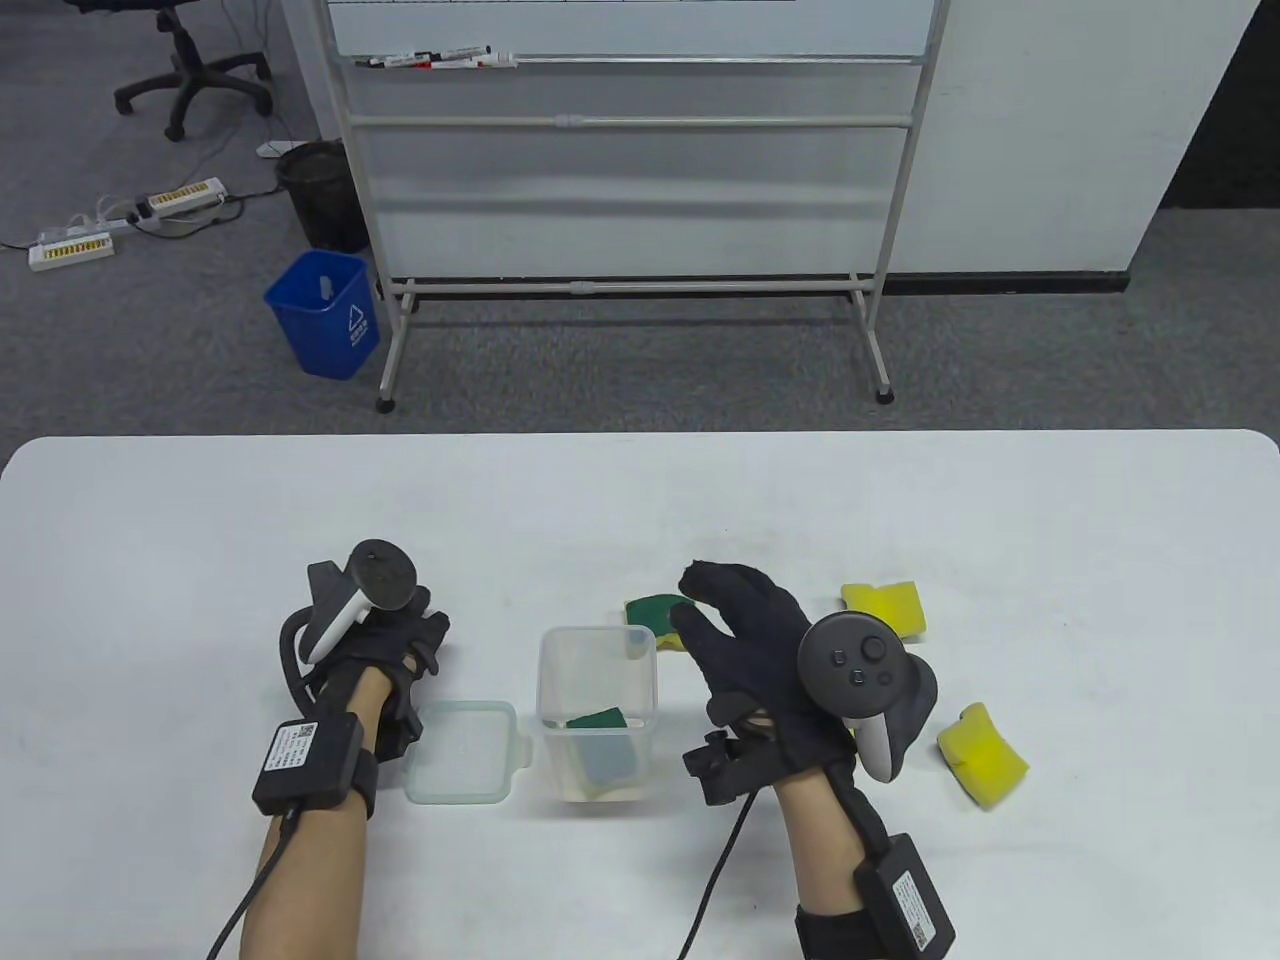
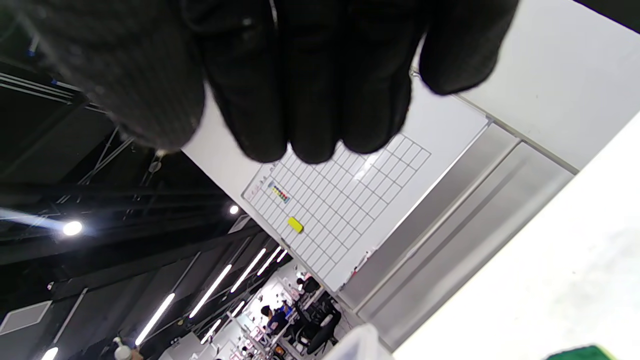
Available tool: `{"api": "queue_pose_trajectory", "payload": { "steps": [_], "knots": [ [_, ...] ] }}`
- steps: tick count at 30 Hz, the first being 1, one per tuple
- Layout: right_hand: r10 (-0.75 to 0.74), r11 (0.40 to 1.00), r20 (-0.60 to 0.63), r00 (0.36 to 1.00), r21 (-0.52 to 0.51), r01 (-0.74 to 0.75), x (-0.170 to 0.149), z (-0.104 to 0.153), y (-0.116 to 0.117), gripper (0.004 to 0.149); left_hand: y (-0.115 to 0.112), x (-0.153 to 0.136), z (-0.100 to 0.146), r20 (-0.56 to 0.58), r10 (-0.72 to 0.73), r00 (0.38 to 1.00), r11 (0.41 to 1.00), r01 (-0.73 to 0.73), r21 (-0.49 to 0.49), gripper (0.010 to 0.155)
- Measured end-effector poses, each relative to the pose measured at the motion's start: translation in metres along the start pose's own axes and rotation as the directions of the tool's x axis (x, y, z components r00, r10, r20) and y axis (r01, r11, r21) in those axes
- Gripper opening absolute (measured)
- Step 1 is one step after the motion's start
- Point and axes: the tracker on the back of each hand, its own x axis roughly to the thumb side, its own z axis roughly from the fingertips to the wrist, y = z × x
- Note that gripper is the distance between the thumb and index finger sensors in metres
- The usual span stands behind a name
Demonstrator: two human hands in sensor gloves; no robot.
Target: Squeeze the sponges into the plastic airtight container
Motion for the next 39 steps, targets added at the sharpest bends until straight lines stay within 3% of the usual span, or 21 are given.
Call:
{"api": "queue_pose_trajectory", "payload": {
  "steps": [3, 5, 9, 11, 16, 20, 25, 26, 29, 33, 35, 39],
  "knots": [
    [-0.004, 1.000, 0.003, 1.000, -0.008, 0.004, 0.000, 0.000, -0.001, 0.057, 0.017, 0.004, 0.019, 0.114, 0.245, 0.963, 0.965, -0.254, 0.065, 0.063],
    [-0.001, 1.000, 0.008, 1.000, -0.016, 0.001, 0.001, 0.000, 0.000, 0.057, 0.029, 0.013, 0.034, 0.214, 0.384, 0.898, 0.912, -0.405, 0.065, 0.063],
    [0.008, 1.000, 0.024, 1.000, -0.014, -0.008, 0.003, 0.002, 0.004, 0.060, 0.051, 0.047, 0.073, 0.432, 0.576, 0.694, 0.772, -0.635, -0.008, 0.064],
    [0.000, 1.000, 0.029, 1.000, -0.013, 0.001, 0.005, 0.003, 0.005, 0.062, 0.059, 0.069, 0.095, 0.531, 0.609, 0.589, 0.725, -0.685, -0.071, 0.064],
    [-0.149, 0.989, 0.047, 0.988, 0.035, 0.147, 0.009, 0.006, 0.012, 0.076, 0.063, 0.120, 0.147, 0.685, 0.600, 0.412, 0.705, -0.677, -0.211, 0.065],
    [-0.347, 0.931, 0.037, 0.937, 0.129, 0.340, 0.011, 0.007, 0.017, 0.085, 0.053, 0.147, 0.166, 0.710, 0.620, 0.335, 0.708, -0.628, -0.323, 0.064],
    [-0.425, 0.885, 0.006, 0.905, 0.214, 0.414, 0.009, 0.006, 0.024, 0.083, 0.042, 0.160, 0.175, 0.661, 0.725, 0.195, 0.607, -0.635, -0.478, 0.064],
    [-0.467, 0.857, -0.001, 0.884, 0.244, 0.454, 0.008, 0.005, 0.026, 0.081, 0.040, 0.160, 0.175, 0.651, 0.737, 0.184, 0.587, -0.652, -0.481, 0.065],
    [-0.551, 0.801, -0.054, 0.833, 0.245, 0.546, 0.009, 0.006, 0.030, 0.076, 0.039, 0.160, 0.173, 0.666, 0.721, 0.192, 0.616, -0.619, -0.488, 0.065],
    [-0.428, 0.896, 0.005, 0.904, 0.137, 0.423, 0.012, 0.008, 0.029, 0.070, 0.035, 0.159, 0.173, 0.654, 0.720, 0.231, 0.634, -0.603, -0.484, 0.066],
    [-0.341, 0.936, 0.023, 0.940, 0.100, 0.337, 0.014, 0.010, 0.028, 0.067, 0.039, 0.157, 0.175, 0.694, 0.646, 0.318, 0.692, -0.626, -0.358, 0.065],
    [-0.311, 0.947, 0.000, 0.950, 0.083, 0.310, 0.016, 0.012, 0.029, 0.062, 0.048, 0.155, 0.183, 0.747, 0.468, 0.471, 0.781, -0.617, -0.100, 0.060]
  ]
}}
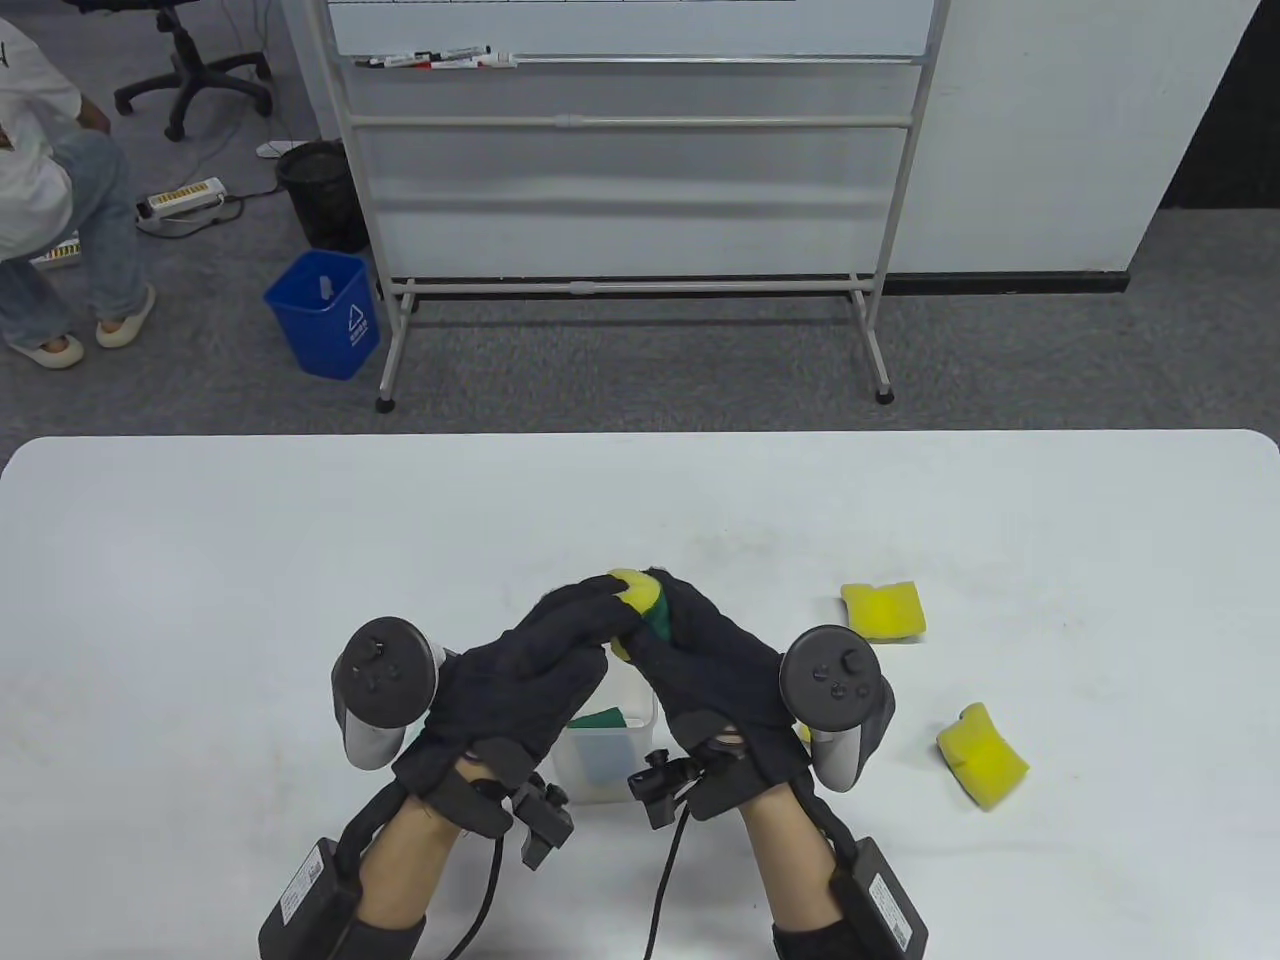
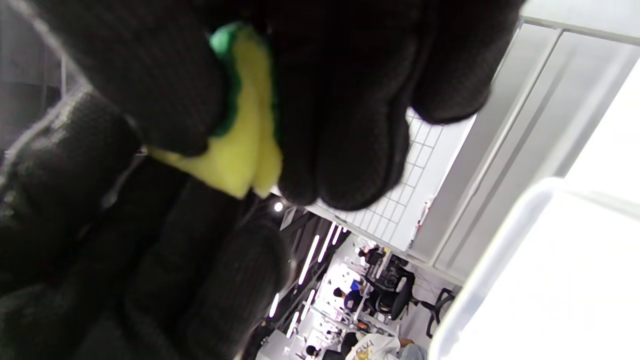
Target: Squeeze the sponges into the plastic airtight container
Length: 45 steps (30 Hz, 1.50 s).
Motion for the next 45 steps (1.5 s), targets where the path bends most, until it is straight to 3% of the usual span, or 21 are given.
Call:
{"api": "queue_pose_trajectory", "payload": {
  "steps": [3, 6, 8, 9, 14, 21, 25, 30, 33, 40, 45],
  "knots": [
    [0.093, 0.995, -0.006, 0.996, 0.020, -0.093, 0.001, -0.001, -0.003, 0.059, 0.013, 0.005, 0.004, -0.024, -0.207, 0.978, 0.967, 0.208, 0.150, 0.062],
    [0.140, 0.988, 0.017, 0.990, 0.067, -0.141, 0.005, 0.000, 0.000, 0.056, 0.017, 0.002, 0.002, -0.011, -0.212, 0.977, 0.974, 0.212, 0.080, 0.066],
    [0.149, 0.984, 0.055, 0.987, 0.091, -0.153, 0.012, 0.001, 0.005, 0.056, 0.012, -0.003, -0.002, -0.002, -0.175, 0.985, 0.983, 0.175, -0.061, 0.071],
    [0.162, 0.979, 0.070, 0.984, 0.110, -0.169, 0.014, 0.002, 0.007, 0.058, 0.010, -0.004, -0.002, 0.000, -0.182, 0.983, 0.980, 0.181, -0.083, 0.072],
    [0.276, 0.946, 0.176, 0.945, 0.122, -0.300, 0.030, 0.008, 0.017, 0.075, 0.007, -0.008, -0.004, 0.006, -0.255, 0.967, 0.966, 0.255, -0.049, 0.069],
    [0.269, 0.951, 0.223, 0.937, 0.094, -0.295, 0.032, 0.008, 0.017, 0.078, 0.019, -0.019, -0.006, -0.045, -0.169, 0.985, 0.985, 0.166, -0.053, 0.054],
    [0.262, 0.962, 0.245, 0.933, 0.006, -0.271, 0.032, 0.011, 0.017, 0.074, 0.025, -0.022, -0.005, -0.099, -0.170, 0.980, 0.985, 0.171, -0.001, 0.050],
    [0.272, 0.962, 0.253, 0.929, -0.071, -0.262, 0.031, 0.013, 0.016, 0.070, 0.025, -0.027, -0.007, -0.119, -0.167, 0.979, 0.986, 0.167, -0.014, 0.047],
    [0.301, 0.953, 0.267, 0.915, -0.110, -0.282, 0.031, 0.015, 0.017, 0.060, 0.023, -0.026, -0.006, -0.119, -0.184, 0.976, 0.983, 0.185, -0.006, 0.048],
    [0.370, 0.929, 0.228, 0.901, -0.099, -0.356, 0.028, 0.013, 0.016, 0.052, 0.018, -0.023, -0.005, -0.142, -0.354, 0.924, 0.935, 0.346, -0.083, 0.055],
    [0.491, 0.870, 0.224, 0.842, -0.082, -0.486, 0.023, 0.012, 0.024, 0.050, 0.031, -0.028, -0.003, -0.187, -0.357, 0.915, 0.933, 0.359, -0.026, 0.059]
  ]
}}
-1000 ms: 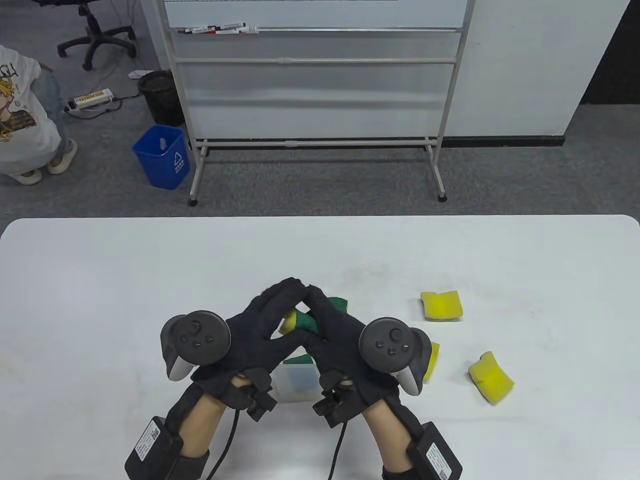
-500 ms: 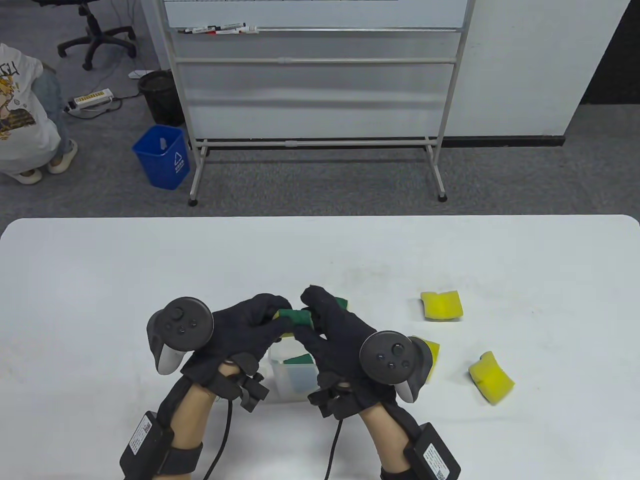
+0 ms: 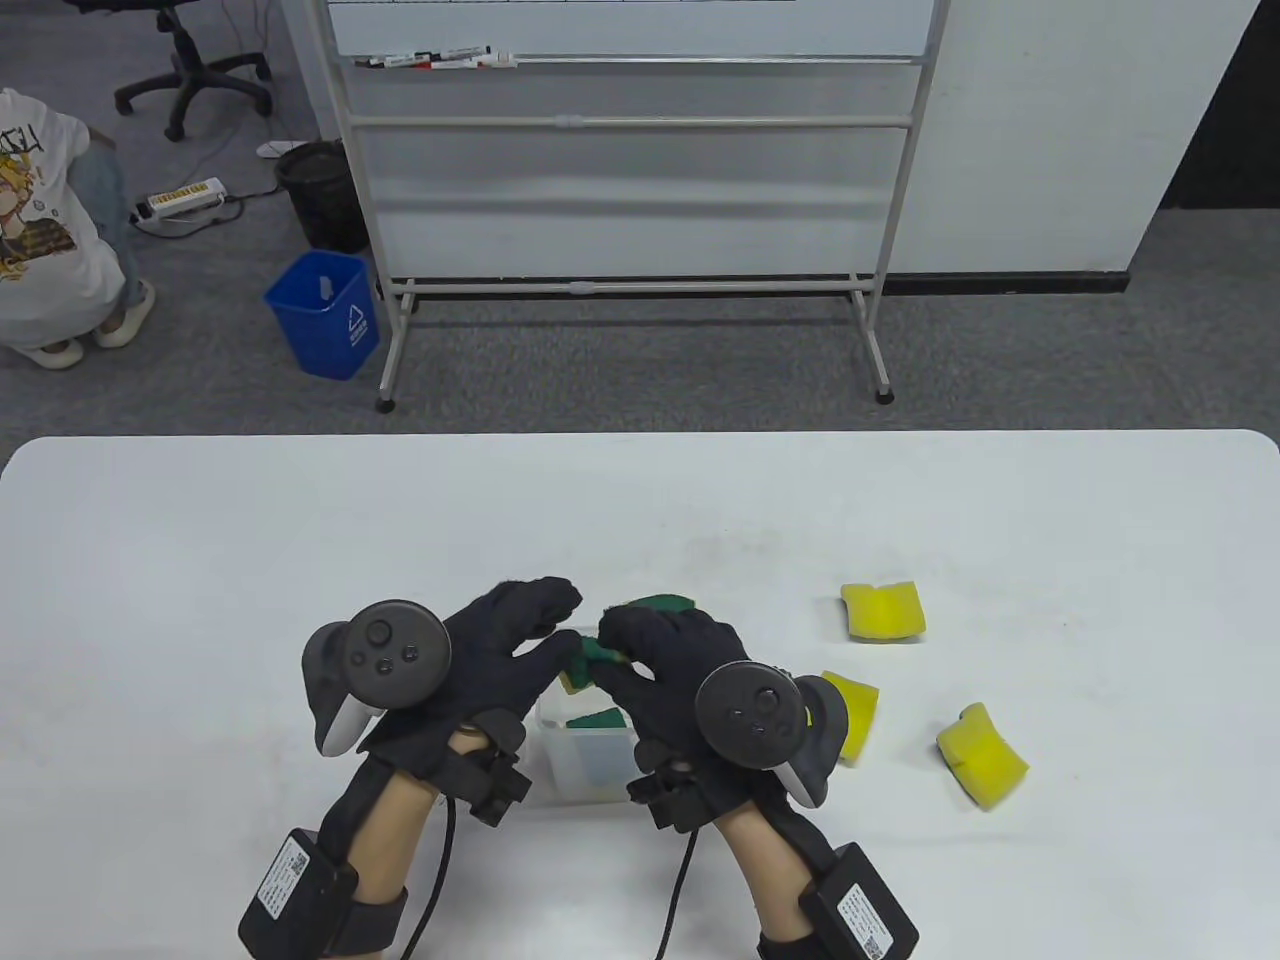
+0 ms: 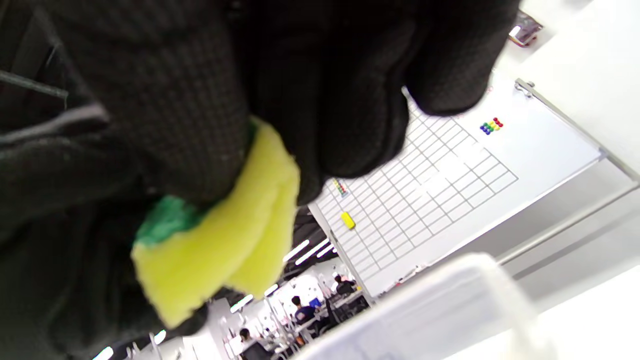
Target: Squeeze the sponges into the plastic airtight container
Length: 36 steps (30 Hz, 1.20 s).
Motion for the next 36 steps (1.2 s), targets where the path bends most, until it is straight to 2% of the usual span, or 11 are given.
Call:
{"api": "queue_pose_trajectory", "payload": {
  "steps": [5, 13, 19, 24, 30, 34, 36],
  "knots": [
    [0.065, 0.997, 0.007, 0.998, 0.027, -0.065, -0.002, 0.000, 0.010, 0.049, 0.013, -0.016, 0.001, -0.089, -0.087, 0.992, 0.994, 0.092, 0.054, 0.059],
    [0.086, 0.995, -0.002, 0.996, 0.040, -0.086, -0.008, 0.002, 0.025, 0.047, 0.016, -0.034, -0.001, -0.190, -0.340, 0.921, 0.935, 0.353, 0.038, 0.060],
    [0.120, 0.989, -0.009, 0.993, 0.089, -0.118, -0.012, 0.003, 0.030, 0.045, 0.015, -0.044, -0.002, -0.221, -0.385, 0.896, 0.917, 0.399, 0.016, 0.060],
    [0.039, 0.998, -0.043, 0.998, 0.059, -0.036, -0.016, 0.001, 0.024, 0.051, 0.014, -0.053, -0.002, -0.255, -0.456, 0.853, 0.882, 0.472, 0.000, 0.061],
    [-0.119, 0.993, -0.170, 0.978, -0.034, 0.114, -0.039, -0.005, 0.003, 0.059, 0.007, -0.070, -0.003, -0.262, -0.534, 0.804, 0.839, 0.541, -0.054, 0.069],
    [-0.098, 0.994, -0.248, 0.964, -0.065, 0.085, -0.064, -0.010, -0.011, 0.055, 0.002, -0.080, -0.004, -0.270, -0.535, 0.800, 0.843, 0.525, -0.116, 0.071],
    [-0.024, 0.999, -0.290, 0.957, -0.030, 0.015, -0.074, -0.012, -0.015, 0.053, 0.003, -0.084, -0.004, -0.280, -0.522, 0.806, 0.852, 0.508, -0.125, 0.070]
  ]
}}
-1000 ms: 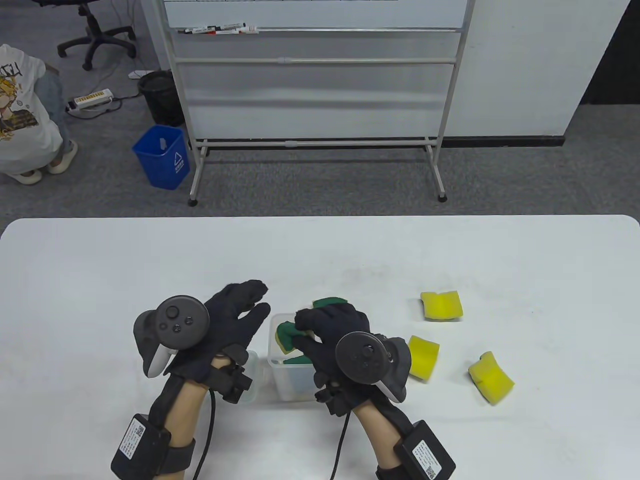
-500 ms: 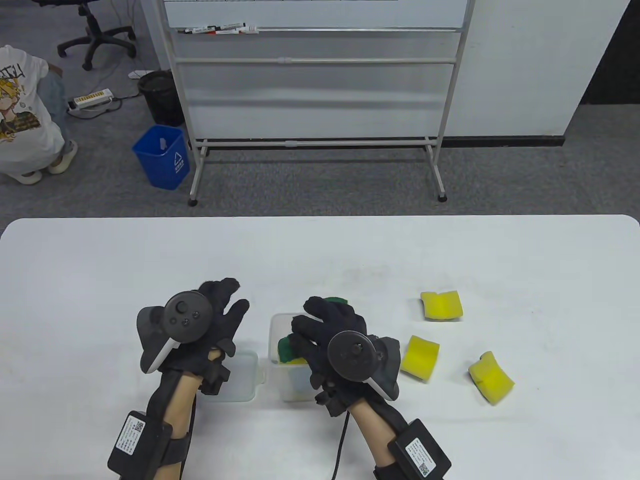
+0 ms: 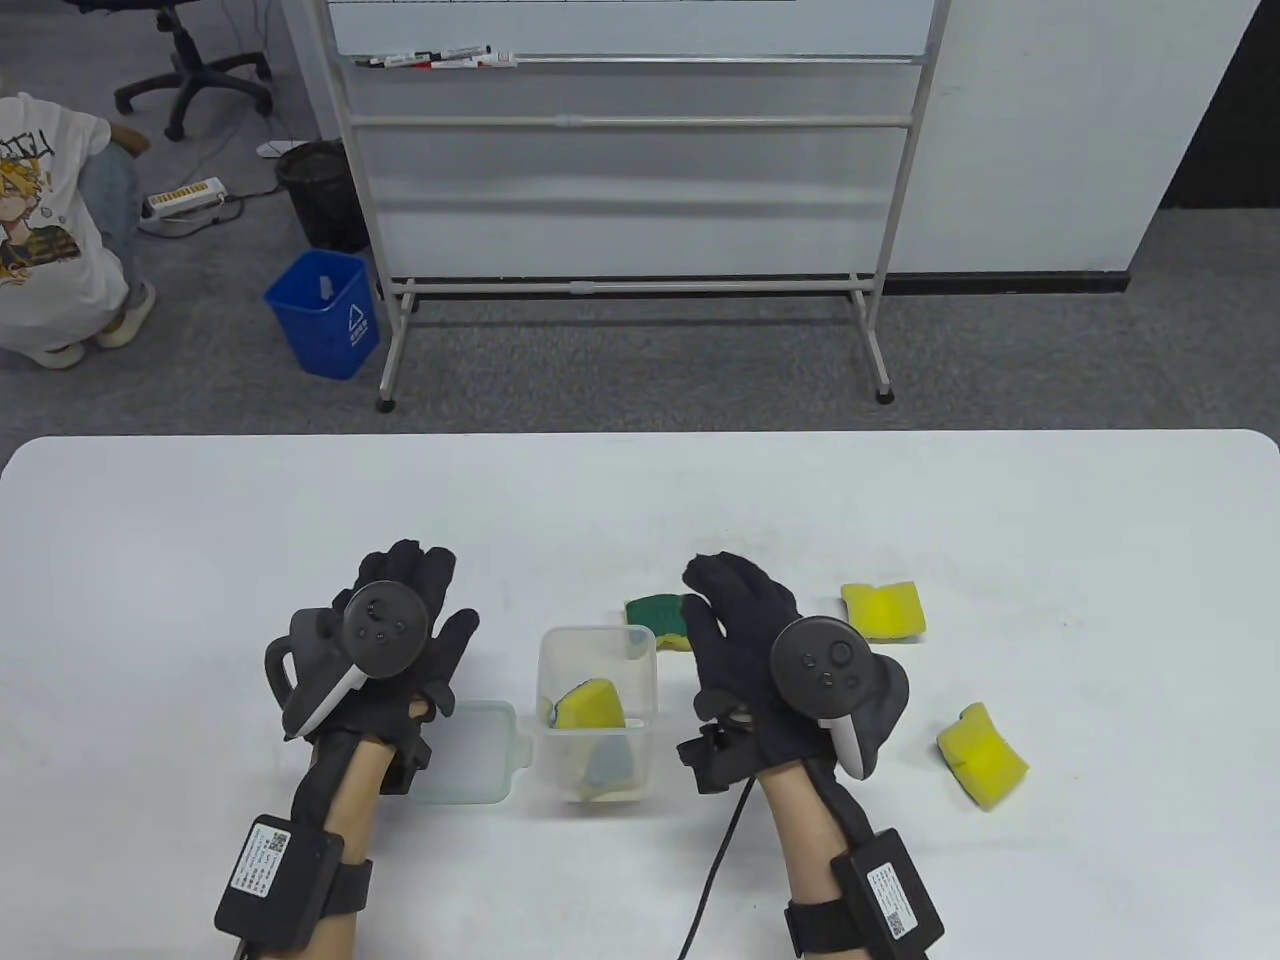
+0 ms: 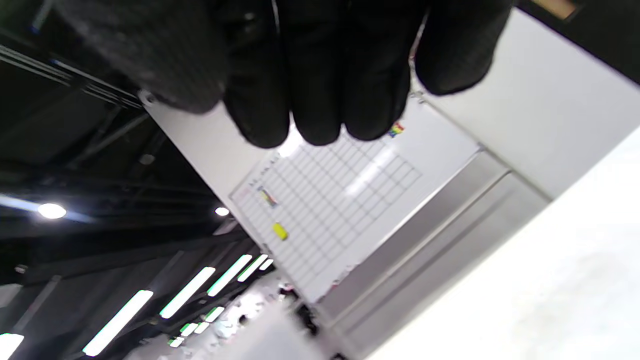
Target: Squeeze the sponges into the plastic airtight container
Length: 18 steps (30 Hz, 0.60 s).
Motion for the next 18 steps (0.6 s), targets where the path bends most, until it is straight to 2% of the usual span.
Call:
{"api": "queue_pose_trajectory", "payload": {
  "steps": [3, 8, 10, 13, 16, 18],
  "knots": [
    [0.139, 0.988, -0.034, 0.990, 0.071, -0.137, -0.009, -0.008, 0.004, 0.057, 0.000, -0.002, 0.000, -0.006, 0.013, 1.000, 1.000, -0.013, -0.001, 0.070],
    [0.307, 0.925, -0.020, 0.952, 0.243, -0.293, -0.012, -0.029, 0.041, 0.066, -0.001, -0.002, 0.000, -0.005, 0.012, 1.000, 1.000, -0.012, -0.006, 0.069],
    [0.417, 0.859, -0.001, 0.909, 0.329, -0.393, -0.013, -0.038, 0.060, 0.071, -0.002, -0.004, 0.000, -0.008, 0.017, 1.000, 1.000, -0.018, -0.012, 0.069],
    [0.551, 0.729, 0.080, 0.831, 0.439, -0.525, -0.015, -0.048, 0.092, 0.075, -0.004, -0.008, -0.001, -0.019, 0.028, 0.999, 0.999, -0.029, -0.025, 0.069],
    [0.608, 0.658, 0.131, 0.783, 0.469, -0.589, -0.021, -0.053, 0.113, 0.075, -0.005, -0.011, -0.002, -0.026, 0.035, 0.999, 0.999, -0.035, -0.029, 0.069],
    [0.612, 0.627, 0.143, 0.778, 0.512, -0.587, -0.029, -0.055, 0.125, 0.074, -0.005, -0.012, -0.002, -0.029, 0.043, 0.999, 0.998, -0.044, -0.034, 0.069]
  ]
}}
